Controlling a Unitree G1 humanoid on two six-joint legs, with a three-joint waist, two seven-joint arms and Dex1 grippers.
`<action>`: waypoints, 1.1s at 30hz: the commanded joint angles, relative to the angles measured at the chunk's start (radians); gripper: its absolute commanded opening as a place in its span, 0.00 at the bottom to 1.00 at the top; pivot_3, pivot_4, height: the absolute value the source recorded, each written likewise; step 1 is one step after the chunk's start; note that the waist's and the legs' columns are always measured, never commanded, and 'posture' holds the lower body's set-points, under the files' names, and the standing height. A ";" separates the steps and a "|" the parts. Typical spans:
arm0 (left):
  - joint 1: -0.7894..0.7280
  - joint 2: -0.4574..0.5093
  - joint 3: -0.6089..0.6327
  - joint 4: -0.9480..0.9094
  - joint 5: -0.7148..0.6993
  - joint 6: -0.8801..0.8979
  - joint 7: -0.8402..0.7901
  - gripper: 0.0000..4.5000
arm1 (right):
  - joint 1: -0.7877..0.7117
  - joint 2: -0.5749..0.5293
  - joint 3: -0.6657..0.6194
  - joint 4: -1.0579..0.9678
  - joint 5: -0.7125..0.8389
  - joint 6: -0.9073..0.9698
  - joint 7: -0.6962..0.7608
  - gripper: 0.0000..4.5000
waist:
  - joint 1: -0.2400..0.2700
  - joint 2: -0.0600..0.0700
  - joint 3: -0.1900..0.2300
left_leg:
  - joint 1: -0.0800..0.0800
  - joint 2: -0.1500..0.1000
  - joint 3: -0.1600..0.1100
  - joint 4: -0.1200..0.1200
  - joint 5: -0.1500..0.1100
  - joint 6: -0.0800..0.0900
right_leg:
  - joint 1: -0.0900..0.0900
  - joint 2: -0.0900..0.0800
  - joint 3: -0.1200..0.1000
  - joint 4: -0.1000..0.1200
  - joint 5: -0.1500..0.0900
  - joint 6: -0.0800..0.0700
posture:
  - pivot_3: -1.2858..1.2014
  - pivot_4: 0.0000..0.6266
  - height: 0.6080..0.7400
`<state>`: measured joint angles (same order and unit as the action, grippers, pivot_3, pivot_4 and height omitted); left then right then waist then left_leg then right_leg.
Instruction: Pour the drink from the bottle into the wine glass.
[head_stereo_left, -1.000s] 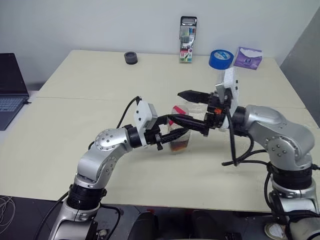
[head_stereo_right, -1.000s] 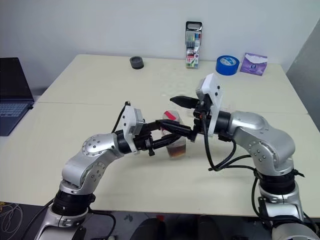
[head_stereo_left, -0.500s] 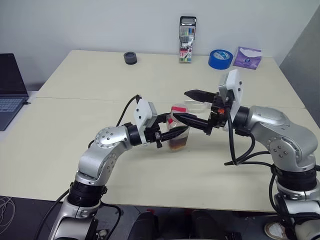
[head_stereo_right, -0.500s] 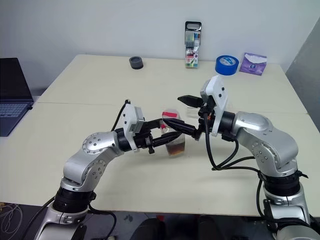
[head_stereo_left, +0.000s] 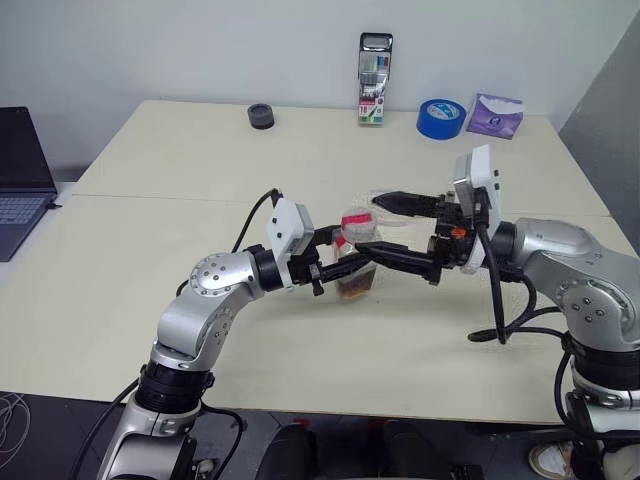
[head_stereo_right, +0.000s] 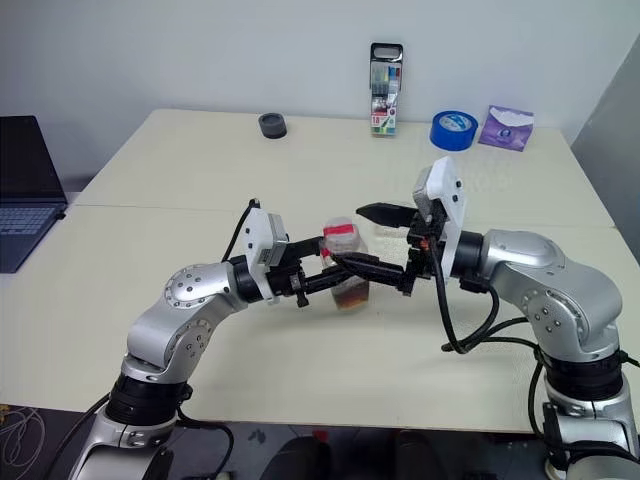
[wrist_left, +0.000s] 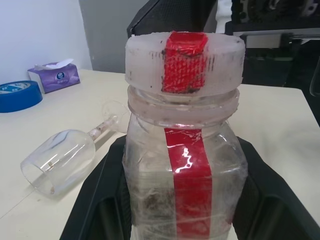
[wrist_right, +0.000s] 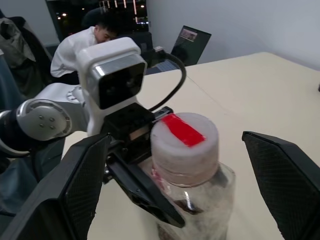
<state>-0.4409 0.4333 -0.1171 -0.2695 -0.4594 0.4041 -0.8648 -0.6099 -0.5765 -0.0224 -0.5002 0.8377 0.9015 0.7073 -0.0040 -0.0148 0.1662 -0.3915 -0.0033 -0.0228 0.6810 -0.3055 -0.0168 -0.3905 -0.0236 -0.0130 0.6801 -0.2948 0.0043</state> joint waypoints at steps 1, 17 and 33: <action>-0.021 -0.006 0.008 -0.029 -0.005 -0.030 -0.007 0.47 | -0.023 0.029 0.008 -0.027 0.004 -0.015 -0.034 1.00 | 0.000 0.000 0.000 | 0.000 0.000 0.000 0.000 0.000 0.000 | 0.000 0.000 0.000 0.000 0.000 0.000 | 0.52 0.24 1.00; -0.002 0.002 0.008 -0.046 0.004 -0.029 0.000 0.47 | -0.035 0.079 0.080 0.021 -0.088 -0.091 -0.028 0.72 | 0.000 0.000 0.000 | 0.000 0.000 0.000 0.000 0.000 0.000 | 0.000 0.000 0.000 0.000 0.000 0.000 | 0.52 0.24 1.00; -0.002 0.004 0.012 -0.044 0.001 -0.028 0.002 0.47 | -0.132 0.110 -0.062 0.093 0.065 0.026 -0.102 0.39 | -0.001 0.000 0.000 | 0.000 0.000 0.000 0.000 0.000 0.000 | 0.000 0.000 0.000 0.000 0.000 0.000 | 0.52 0.24 1.00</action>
<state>-0.4383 0.4347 -0.1104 -0.2753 -0.4557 0.3894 -0.8588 -0.6891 -0.4710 0.0105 -0.3972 0.8295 0.9098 0.6450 -0.0050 -0.0147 0.1663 -0.3913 -0.0033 -0.0228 0.6811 -0.3053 -0.0171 -0.3905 -0.0236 -0.0129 0.6803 -0.2948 0.0043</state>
